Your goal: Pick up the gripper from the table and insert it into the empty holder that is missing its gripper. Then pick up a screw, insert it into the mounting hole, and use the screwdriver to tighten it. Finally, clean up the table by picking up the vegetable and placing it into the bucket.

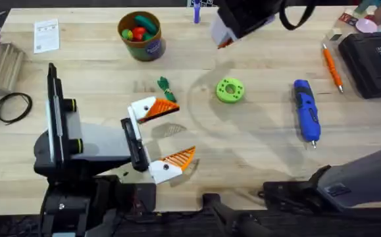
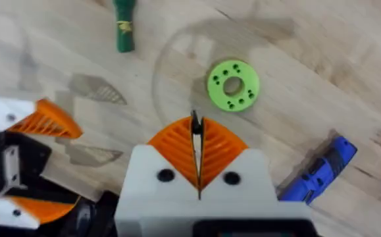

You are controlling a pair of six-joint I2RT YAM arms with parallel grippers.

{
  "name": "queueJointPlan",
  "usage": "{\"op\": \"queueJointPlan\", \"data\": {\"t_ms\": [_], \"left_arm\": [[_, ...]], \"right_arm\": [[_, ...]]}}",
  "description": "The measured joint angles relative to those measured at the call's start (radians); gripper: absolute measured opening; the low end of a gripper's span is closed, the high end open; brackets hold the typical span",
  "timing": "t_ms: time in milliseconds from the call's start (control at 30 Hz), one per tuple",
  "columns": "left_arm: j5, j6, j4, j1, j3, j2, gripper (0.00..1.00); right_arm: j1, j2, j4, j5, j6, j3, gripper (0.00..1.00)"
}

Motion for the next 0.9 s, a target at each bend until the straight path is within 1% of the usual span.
{"op": "queueJointPlan", "data": {"t_ms": [167,333,533,667,800,900], "left_arm": [[0.0,0.0,0.0,0.0,0.0,0.0,0.985],[0.001,0.0,0.0,0.0,0.0,0.0,0.985],[0.001,0.0,0.0,0.0,0.0,0.0,0.986],[0.001,0.0,0.0,0.0,0.0,0.0,0.986],[0.001,0.0,0.0,0.0,0.0,0.0,0.985],[0.001,0.0,0.0,0.0,0.0,0.0,0.985]], "right_arm": [[0.106,0.009,-0.033,-0.004,-0.017,0.09,0.006],[0.214,0.055,-0.026,-0.004,-0.048,0.148,0.006],[0.332,0.117,-0.022,-0.039,-0.157,0.151,0.006],[0.396,0.126,-0.022,-0.053,-0.256,0.151,0.006],[0.44,0.127,-0.022,-0.057,-0.345,0.151,0.006],[0.449,0.127,-0.022,-0.057,-0.389,0.151,0.006]]}}
